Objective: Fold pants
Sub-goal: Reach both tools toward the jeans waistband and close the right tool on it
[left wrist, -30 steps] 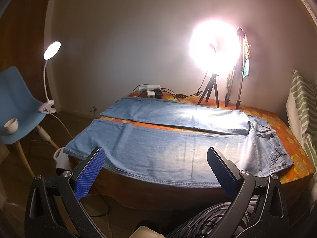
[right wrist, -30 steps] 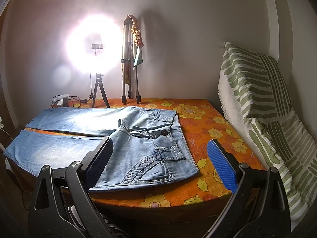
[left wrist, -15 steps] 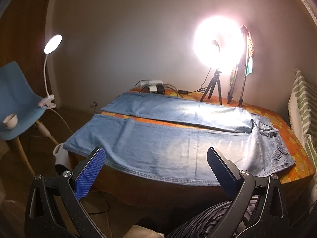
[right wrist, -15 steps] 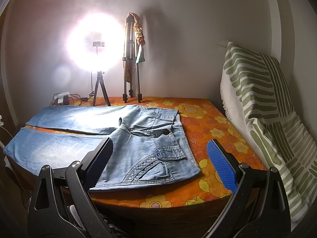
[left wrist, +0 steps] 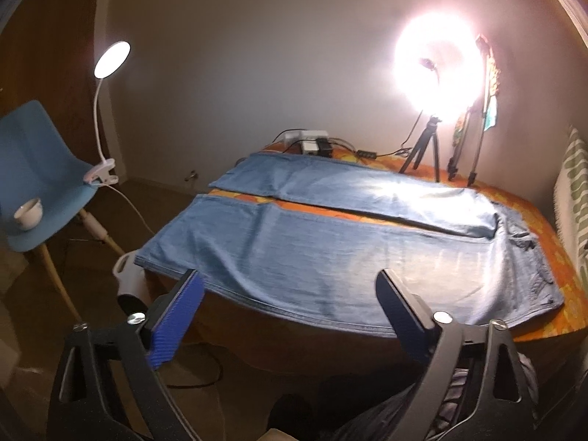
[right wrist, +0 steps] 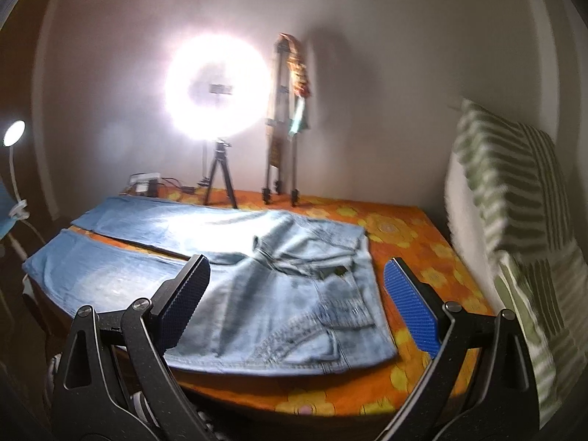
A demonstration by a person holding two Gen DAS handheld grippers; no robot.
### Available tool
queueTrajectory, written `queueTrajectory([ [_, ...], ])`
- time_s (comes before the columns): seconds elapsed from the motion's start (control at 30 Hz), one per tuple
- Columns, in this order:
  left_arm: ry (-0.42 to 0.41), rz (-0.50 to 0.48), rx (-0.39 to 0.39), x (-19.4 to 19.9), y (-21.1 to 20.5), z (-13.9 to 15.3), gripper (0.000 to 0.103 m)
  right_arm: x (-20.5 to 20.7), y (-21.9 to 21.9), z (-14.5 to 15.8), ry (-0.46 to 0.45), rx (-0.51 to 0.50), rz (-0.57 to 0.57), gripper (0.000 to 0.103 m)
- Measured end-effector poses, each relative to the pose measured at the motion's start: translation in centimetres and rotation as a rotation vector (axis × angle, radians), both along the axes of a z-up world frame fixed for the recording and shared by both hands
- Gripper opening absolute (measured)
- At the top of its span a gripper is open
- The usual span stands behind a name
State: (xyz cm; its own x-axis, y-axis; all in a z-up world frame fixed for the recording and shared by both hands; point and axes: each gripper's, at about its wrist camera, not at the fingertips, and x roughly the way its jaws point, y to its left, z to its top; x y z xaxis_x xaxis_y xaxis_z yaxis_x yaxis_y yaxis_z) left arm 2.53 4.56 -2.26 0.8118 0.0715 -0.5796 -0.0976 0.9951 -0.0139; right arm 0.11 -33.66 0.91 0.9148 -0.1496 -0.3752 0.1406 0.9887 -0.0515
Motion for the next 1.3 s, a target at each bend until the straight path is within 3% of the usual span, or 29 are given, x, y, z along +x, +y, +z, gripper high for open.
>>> queueTrajectory([
  [0.23, 0.023, -0.01, 0.046, 2.4, 1.0, 0.7, 0.084, 5.2, 0.2, 2.0, 0.009, -0.037, 0.11, 0.098],
  [0.67, 0.074, -0.071, 0.011, 10.7, 1.2, 2.0, 0.065, 17.9, -0.8, 2.4, 0.136, -0.015, 0.337, 0.093],
  [0.77, 0.091, -0.086, 0.045, 13.0, 0.3, 1.8, 0.065, 22.0, -1.0, 1.6, 0.206, -0.048, 0.367, 0.093],
  [0.9, 0.124, -0.114, 0.033, 16.5, -0.6, 1.3, 0.065, 28.1, -2.3, -0.1, 0.29, -0.08, 0.373, 0.093],
  [1.13, 0.176, -0.196, 0.06, 22.9, -4.8, -1.0, 0.065, 38.2, -6.3, -5.3, 0.436, 0.042, 0.371, 0.093],
  [1.3, 0.24, -0.248, 0.044, 27.1, -7.9, -3.7, 0.065, 43.8, -7.3, -9.2, 0.509, 0.071, 0.389, 0.093],
])
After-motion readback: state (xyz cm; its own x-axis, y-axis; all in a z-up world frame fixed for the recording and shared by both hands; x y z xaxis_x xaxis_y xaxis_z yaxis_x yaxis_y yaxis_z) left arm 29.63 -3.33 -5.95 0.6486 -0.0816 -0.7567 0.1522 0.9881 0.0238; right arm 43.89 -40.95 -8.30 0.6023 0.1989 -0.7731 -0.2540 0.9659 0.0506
